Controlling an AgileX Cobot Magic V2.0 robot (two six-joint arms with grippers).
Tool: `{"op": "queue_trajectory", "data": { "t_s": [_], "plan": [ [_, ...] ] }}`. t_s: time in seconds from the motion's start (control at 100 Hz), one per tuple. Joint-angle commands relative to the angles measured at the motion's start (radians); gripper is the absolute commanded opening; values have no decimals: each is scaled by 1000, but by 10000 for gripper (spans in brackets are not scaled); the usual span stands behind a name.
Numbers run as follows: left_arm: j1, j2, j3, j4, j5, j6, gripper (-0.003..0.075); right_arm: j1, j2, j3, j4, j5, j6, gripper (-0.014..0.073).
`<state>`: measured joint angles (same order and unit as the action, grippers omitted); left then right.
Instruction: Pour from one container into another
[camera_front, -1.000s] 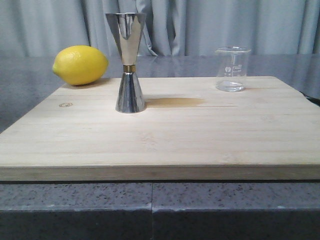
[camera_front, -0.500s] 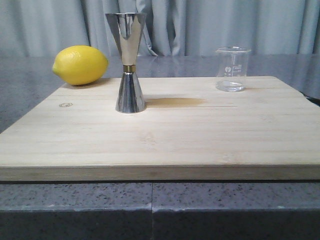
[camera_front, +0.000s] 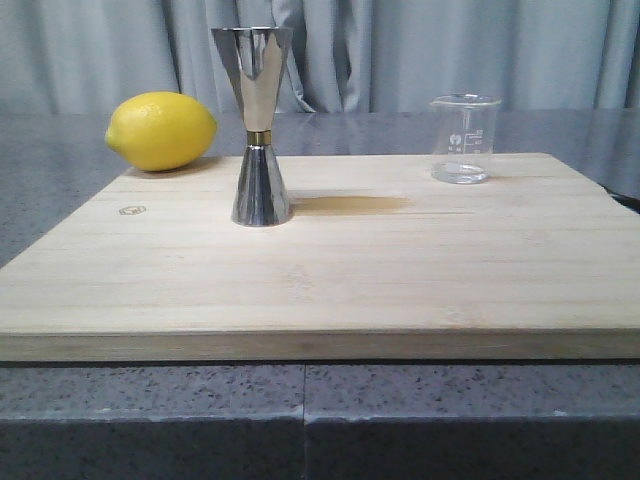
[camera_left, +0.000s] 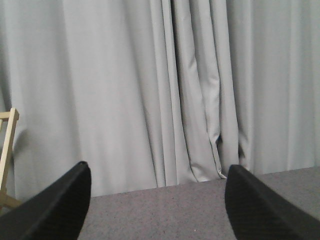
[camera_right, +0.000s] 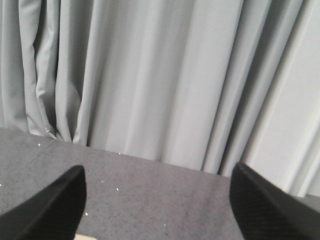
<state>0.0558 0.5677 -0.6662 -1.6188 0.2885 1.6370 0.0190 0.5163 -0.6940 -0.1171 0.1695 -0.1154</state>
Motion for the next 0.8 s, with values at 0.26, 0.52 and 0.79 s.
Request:
{"op": "queue_trajectory", "data": {
  "t_s": [0.26,0.52,0.79],
  "plan": [
    [0,-106,136,-24,8,-32,448,-5,-121,-37,-29,57,-10,541],
    [0,-109,147,-24,61,-32,364,-5,-130,-37,-29,144,-8,536],
    [0,-109,147,-24,57,-32,251,-5,-130,-37,-29,146,-8,283]
  ]
}}
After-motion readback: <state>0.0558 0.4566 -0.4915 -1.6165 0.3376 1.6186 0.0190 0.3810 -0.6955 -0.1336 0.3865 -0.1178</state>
